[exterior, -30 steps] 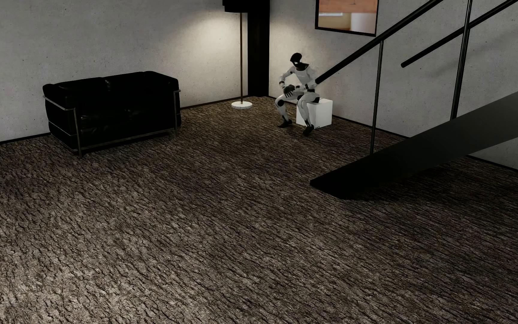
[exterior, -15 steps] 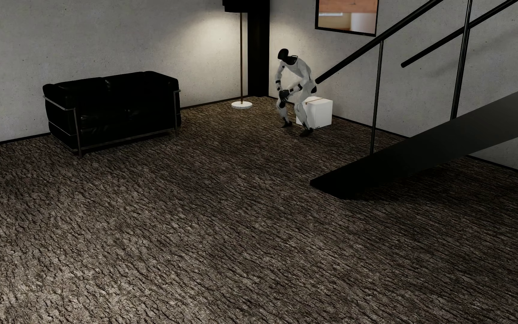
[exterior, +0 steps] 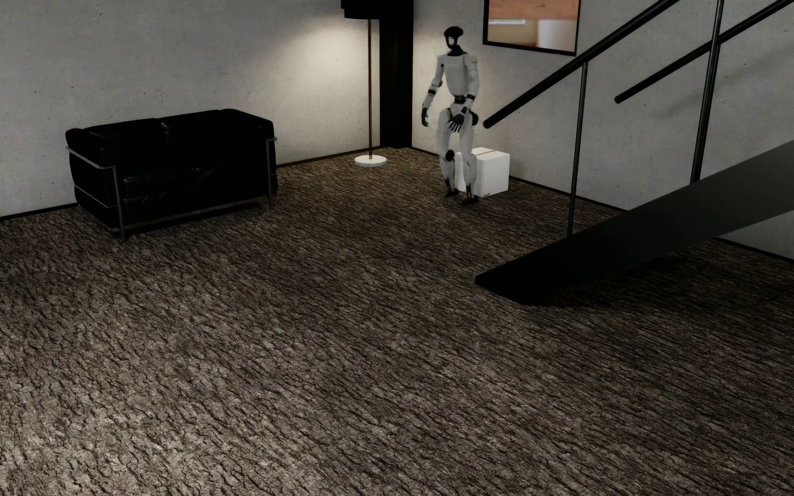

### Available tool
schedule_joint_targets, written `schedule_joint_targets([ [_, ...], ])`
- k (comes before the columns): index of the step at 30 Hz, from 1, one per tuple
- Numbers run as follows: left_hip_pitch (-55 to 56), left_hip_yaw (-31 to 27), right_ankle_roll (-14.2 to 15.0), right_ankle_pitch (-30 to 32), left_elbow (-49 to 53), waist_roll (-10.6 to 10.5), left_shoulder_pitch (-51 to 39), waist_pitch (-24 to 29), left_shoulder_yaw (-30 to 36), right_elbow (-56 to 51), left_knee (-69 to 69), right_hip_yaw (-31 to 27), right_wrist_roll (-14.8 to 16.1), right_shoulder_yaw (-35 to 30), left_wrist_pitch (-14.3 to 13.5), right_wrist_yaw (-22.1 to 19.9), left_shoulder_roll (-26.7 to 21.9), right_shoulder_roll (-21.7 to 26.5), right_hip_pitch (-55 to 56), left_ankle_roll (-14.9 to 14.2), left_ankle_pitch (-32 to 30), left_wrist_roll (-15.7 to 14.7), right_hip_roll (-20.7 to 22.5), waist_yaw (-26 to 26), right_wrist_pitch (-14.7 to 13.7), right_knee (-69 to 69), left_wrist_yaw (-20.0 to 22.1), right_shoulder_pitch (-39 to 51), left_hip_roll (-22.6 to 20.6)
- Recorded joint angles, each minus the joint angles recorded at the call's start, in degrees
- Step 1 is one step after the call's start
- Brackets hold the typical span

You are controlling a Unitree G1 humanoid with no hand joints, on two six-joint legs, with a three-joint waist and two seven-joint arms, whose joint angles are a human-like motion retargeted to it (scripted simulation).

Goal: Rise from the white box

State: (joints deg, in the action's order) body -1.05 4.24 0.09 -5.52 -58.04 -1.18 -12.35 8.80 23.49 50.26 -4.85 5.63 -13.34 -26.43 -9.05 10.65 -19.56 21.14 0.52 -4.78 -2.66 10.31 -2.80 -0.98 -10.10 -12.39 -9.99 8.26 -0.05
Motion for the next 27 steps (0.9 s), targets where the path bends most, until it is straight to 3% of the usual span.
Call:
schedule_joint_targets([
  [2, -5.3, 0.8, 0.7, -0.2, -3.8, -0.6, 2.5, -0.9, -3.1, 4.6, 1.9, 1.9, -0.6, 3.0, 0.0, -1.0, 0.1, 0.2, -6.3, -0.3, 0.8, -1.2, 0.0, -0.4, -0.2, 3.7, 1.0, -1.7, 0.1],
  [5, -10.1, 1.7, 0.5, -1.5, -13.4, -0.5, 4.2, -4.1, -5.2, 15.7, 4.4, 2.9, 0.2, 3.8, 2.6, -5.0, 2.5, -1.4, -9.5, -0.5, 1.3, -2.3, -0.1, -0.6, 3.6, 3.6, 4.0, -2.5, -0.1],
  [7, -11.3, 2.0, 0.9, -2.1, -15.9, -0.5, 6.0, -5.7, -6.9, 19.1, 4.8, 2.9, -0.6, 4.3, 3.4, -5.7, 3.7, -1.3, -10.3, -0.7, 1.9, -2.4, -0.4, -0.8, 4.5, 3.4, 4.6, -2.9, 0.0],
  [14, -12.3, 1.2, 0.9, -2.8, -9.0, -0.8, 12.1, -8.8, -8.0, 13.5, 4.8, 1.6, -0.1, 6.4, 1.2, -2.8, 6.1, 1.1, -10.8, -0.9, 3.2, -0.5, -0.8, -1.0, 2.7, 3.3, -0.7, -7.2, 0.3],
  [18, -11.1, 0.3, 1.0, -4.1, -9.6, -0.9, 11.5, -9.0, -7.8, 13.5, 4.0, -0.6, 0.6, 6.2, 1.9, -3.4, 6.4, -0.9, -10.8, -0.2, 2.9, -1.5, -0.7, -1.1, 3.4, 3.9, 0.7, -7.0, 0.6],
  [27, -12.1, 1.0, 0.0, -2.7, -10.9, -0.7, 10.0, -8.2, -7.1, 12.7, 4.8, 1.7, -0.3, 5.3, 1.9, -2.4, 4.7, -1.7, -11.3, -0.1, 3.0, -2.4, -0.2, -1.0, 2.7, 3.8, 2.1, -7.2, 0.1],
])
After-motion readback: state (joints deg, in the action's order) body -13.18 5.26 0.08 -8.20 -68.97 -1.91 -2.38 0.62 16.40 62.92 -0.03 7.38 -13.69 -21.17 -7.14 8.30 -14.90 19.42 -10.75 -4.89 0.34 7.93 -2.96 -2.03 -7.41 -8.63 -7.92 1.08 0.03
